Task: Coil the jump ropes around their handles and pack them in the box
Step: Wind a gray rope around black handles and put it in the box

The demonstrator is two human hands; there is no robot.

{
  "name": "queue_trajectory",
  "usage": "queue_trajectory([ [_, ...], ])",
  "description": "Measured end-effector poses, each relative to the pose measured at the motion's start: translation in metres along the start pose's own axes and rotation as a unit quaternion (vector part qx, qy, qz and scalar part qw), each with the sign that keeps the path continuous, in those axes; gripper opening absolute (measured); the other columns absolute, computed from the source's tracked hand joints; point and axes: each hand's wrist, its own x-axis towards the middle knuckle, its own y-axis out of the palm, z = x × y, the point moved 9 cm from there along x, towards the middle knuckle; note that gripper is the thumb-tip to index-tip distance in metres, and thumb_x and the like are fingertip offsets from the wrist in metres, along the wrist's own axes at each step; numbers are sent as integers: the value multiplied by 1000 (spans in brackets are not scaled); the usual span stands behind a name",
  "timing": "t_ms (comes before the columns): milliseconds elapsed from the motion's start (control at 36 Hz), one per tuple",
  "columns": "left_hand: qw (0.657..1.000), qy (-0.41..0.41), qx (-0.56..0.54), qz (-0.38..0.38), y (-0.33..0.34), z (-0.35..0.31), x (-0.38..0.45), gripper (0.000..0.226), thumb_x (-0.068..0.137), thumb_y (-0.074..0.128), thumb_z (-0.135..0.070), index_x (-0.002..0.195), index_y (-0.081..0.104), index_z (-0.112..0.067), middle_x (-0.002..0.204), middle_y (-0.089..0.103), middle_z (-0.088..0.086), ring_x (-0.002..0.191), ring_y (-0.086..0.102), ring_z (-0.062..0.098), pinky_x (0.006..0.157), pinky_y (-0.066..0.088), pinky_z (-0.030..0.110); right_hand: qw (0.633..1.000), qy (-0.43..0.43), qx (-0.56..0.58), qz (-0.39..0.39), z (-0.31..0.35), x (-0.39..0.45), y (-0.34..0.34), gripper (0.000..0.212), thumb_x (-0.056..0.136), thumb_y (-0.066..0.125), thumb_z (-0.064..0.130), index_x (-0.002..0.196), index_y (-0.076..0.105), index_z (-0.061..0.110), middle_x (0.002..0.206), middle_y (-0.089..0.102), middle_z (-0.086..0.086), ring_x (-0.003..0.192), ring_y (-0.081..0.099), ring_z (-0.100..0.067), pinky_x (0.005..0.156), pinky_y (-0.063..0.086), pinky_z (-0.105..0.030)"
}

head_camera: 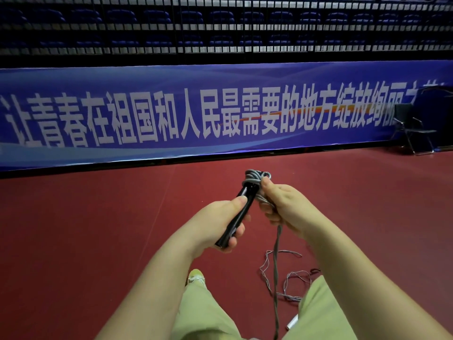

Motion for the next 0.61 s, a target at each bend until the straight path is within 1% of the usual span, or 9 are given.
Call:
queue_trajectory([
  [83,995,30,86,-47,-12,-8,3,40,99,43,-43,91,59,-7,63,56,1,46,46,16,46,39,23,998,12,-28,-57,-1,-1,-7,47,95,43,50,67,49,13,49,32,6,45,25,-11,47,20,-27],
  [139,983,57,163,-67,-18,-16,3,38,97,44,-46,81,54,-13,64,57,-1,45,48,15,49,40,26,995,3,-48,-90,0,-2,-10,46,99,41,45,68,47,10,46,30,6,43,23,-11,47,19,-27],
  [194,963,83,240,-87,-23,-24,1,38,94,45,-50,73,50,-19,62,57,-5,45,49,12,52,40,28,992,-6,-50,-114,0,-3,-9,51,100,36,47,68,47,9,45,32,6,42,24,-12,47,19,-26],
  [250,941,101,302,-111,-28,-33,-1,39,91,49,-54,71,53,-21,59,52,-5,47,46,12,53,37,31,991,15,-21,-131,-3,-4,-8,59,100,28,54,65,50,11,47,37,5,42,27,-12,46,20,-25],
  [306,924,106,342,-136,-33,-39,-2,38,88,52,-56,73,55,-21,57,48,-7,48,44,13,53,34,31,991,38,-1,-125,-5,-5,-3,64,97,22,61,67,53,14,49,41,6,41,29,-10,46,21,-25],
  [389,887,123,411,-173,-32,-50,-7,33,86,53,-58,75,56,-27,60,53,-7,54,50,12,53,34,29,991,57,-22,-115,-3,-5,1,63,88,26,72,74,50,16,51,37,6,41,27,-11,47,20,-26],
  [472,838,151,476,-217,-27,-61,-16,29,84,54,-59,86,57,-31,70,59,-7,66,56,11,54,36,29,990,60,-22,-129,-2,-5,-2,63,85,31,75,59,44,19,48,30,6,41,22,-12,48,17,-28],
  [528,808,173,512,-237,-23,-67,-19,29,84,54,-60,92,54,-32,78,59,-8,75,57,14,59,38,31,989,53,-11,-137,0,-5,-3,61,86,35,72,49,36,23,44,27,8,40,20,-11,48,16,-27],
  [611,784,196,536,-244,-18,-70,-21,31,84,54,-60,101,52,-34,87,58,-8,83,57,18,64,38,31,988,42,13,-150,3,-6,-2,58,87,43,65,45,32,26,43,26,9,39,19,-10,45,15,-25],
])
